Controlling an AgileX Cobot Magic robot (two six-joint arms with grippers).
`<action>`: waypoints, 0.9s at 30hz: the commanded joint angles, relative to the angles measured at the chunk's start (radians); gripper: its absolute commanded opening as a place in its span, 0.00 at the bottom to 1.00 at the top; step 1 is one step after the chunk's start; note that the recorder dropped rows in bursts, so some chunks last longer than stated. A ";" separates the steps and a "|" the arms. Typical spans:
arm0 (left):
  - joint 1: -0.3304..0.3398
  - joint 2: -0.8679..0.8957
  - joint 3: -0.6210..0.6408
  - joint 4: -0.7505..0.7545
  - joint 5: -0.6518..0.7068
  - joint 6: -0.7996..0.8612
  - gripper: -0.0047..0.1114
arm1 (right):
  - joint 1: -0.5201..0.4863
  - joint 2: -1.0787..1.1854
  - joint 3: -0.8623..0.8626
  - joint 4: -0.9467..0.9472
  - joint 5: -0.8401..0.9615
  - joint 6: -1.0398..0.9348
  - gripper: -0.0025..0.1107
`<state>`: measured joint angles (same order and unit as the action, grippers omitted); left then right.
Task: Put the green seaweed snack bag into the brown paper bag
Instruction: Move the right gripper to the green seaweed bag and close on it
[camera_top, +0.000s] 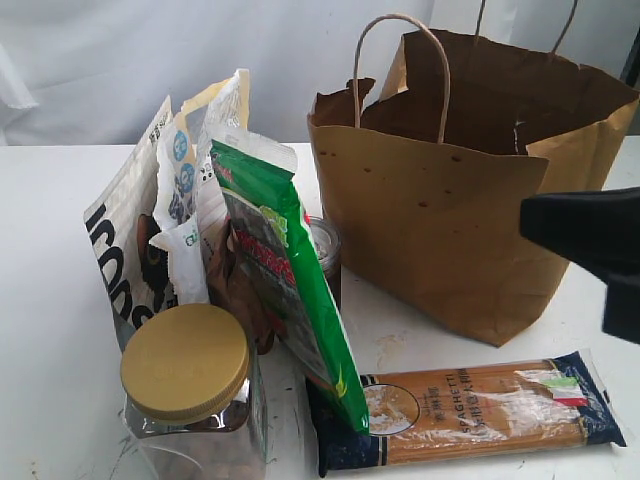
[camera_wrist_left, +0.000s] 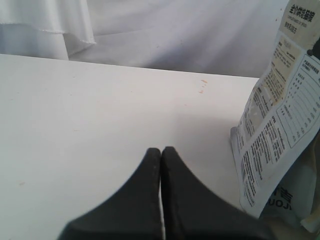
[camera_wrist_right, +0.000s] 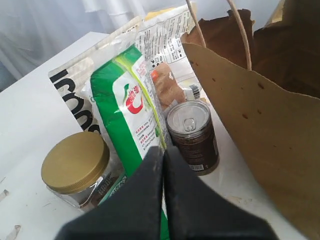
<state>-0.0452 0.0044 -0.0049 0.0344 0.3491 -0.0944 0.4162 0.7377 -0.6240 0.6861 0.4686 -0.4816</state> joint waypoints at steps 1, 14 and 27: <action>-0.005 -0.004 0.005 0.002 -0.009 -0.001 0.04 | 0.069 0.071 -0.003 0.005 -0.060 -0.013 0.02; -0.005 -0.004 0.005 0.002 -0.009 -0.001 0.04 | 0.266 0.210 -0.003 0.021 -0.114 -0.139 0.21; -0.005 -0.004 0.005 0.002 -0.009 -0.001 0.04 | 0.349 0.265 -0.003 0.114 -0.329 -0.178 0.69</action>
<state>-0.0452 0.0044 -0.0049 0.0344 0.3491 -0.0944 0.7469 0.9706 -0.6240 0.7873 0.1729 -0.6445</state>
